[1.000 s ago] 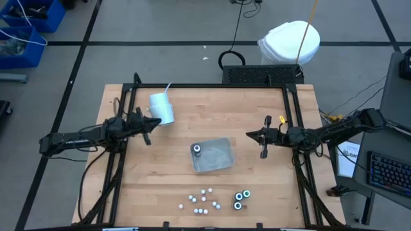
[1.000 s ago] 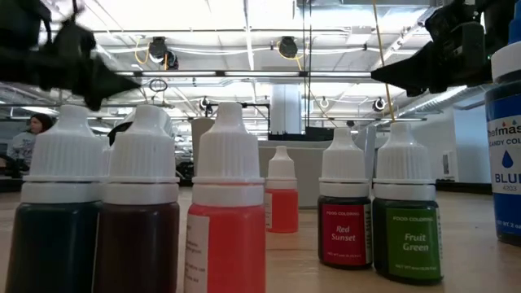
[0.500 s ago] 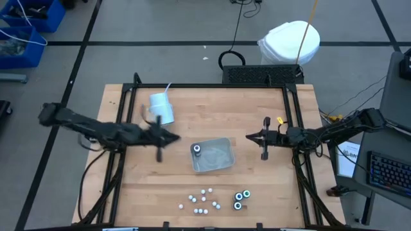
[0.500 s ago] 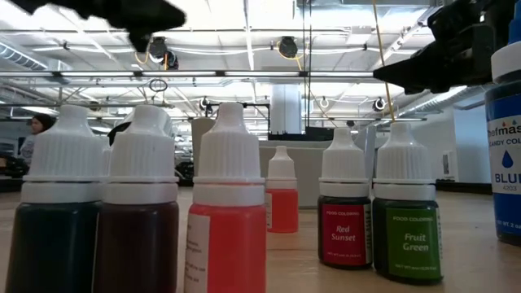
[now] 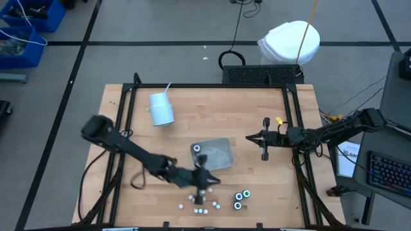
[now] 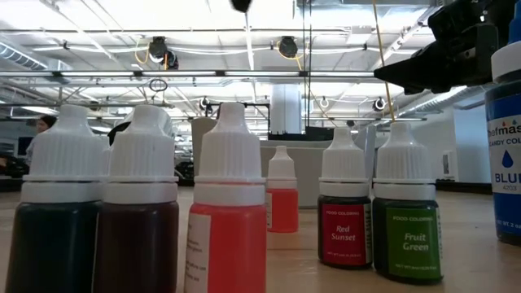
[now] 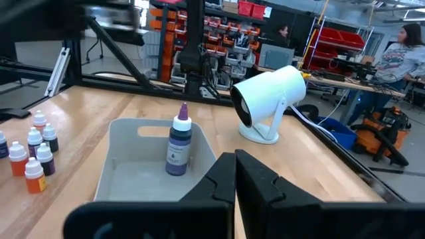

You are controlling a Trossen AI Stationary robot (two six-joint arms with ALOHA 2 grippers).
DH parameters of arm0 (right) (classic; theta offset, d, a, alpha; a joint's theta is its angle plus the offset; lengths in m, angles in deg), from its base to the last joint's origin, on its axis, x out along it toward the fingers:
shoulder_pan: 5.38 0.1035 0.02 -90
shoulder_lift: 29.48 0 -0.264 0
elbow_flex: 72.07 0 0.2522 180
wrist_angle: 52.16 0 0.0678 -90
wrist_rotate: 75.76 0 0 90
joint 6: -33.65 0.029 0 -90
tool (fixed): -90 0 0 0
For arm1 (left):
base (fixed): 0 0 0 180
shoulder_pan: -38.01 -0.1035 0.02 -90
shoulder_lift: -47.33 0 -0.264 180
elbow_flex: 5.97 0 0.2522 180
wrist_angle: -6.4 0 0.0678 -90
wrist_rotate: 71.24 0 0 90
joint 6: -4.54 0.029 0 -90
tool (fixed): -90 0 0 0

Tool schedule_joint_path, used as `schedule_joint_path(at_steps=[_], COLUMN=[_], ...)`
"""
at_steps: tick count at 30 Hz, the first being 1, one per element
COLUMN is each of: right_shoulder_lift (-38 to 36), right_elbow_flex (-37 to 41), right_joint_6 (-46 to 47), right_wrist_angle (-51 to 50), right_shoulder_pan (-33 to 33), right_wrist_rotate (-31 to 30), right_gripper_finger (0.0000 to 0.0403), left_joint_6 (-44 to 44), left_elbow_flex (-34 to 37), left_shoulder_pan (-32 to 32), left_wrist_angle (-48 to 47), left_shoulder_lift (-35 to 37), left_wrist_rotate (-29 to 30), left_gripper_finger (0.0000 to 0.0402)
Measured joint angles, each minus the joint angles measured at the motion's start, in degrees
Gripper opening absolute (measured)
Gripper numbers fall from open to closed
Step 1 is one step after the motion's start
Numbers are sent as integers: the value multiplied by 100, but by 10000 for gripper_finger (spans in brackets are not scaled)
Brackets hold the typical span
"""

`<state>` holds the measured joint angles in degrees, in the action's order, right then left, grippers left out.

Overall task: Pick & Place food coloring
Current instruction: Put the large green food coloring bottle into the bin

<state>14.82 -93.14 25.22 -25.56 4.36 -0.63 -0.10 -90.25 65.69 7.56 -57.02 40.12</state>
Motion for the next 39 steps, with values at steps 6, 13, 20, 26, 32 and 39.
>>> schedule_joint_path(at_steps=[6, 13, 20, 26, 32, 39], right_shoulder_lift=[0, 0, 2, 0, 0, 0], right_elbow_flex=[0, 0, 0, 0, 0, 0], right_joint_6=[31, 321, 221, 63, -30, -161], right_wrist_angle=[-205, -390, -378, -297, -215, -151], right_shoulder_pan=[0, 0, 0, 0, 0, 0], right_wrist_rotate=[0, 0, -2, -25, -24, -29], right_gripper_finger=[0, 0, 0, 0, 0, 0], left_joint_6=[-43, -761, -1852, -1971, -1993, -1991], left_elbow_flex=[-1152, -1741, -1722, -1722, -1720, -1720], left_shoulder_pan=[246, 268, 318, 437, 432, 418], left_wrist_angle=[-5, 14, -232, -18, 496, 488], left_shoulder_lift=[-1220, -1763, -1810, -1988, -2297, -2300], left_wrist_rotate=[877, 688, 420, 398, 370, 24], left_gripper_finger=[39, 146, 253, 293, 313, 322])
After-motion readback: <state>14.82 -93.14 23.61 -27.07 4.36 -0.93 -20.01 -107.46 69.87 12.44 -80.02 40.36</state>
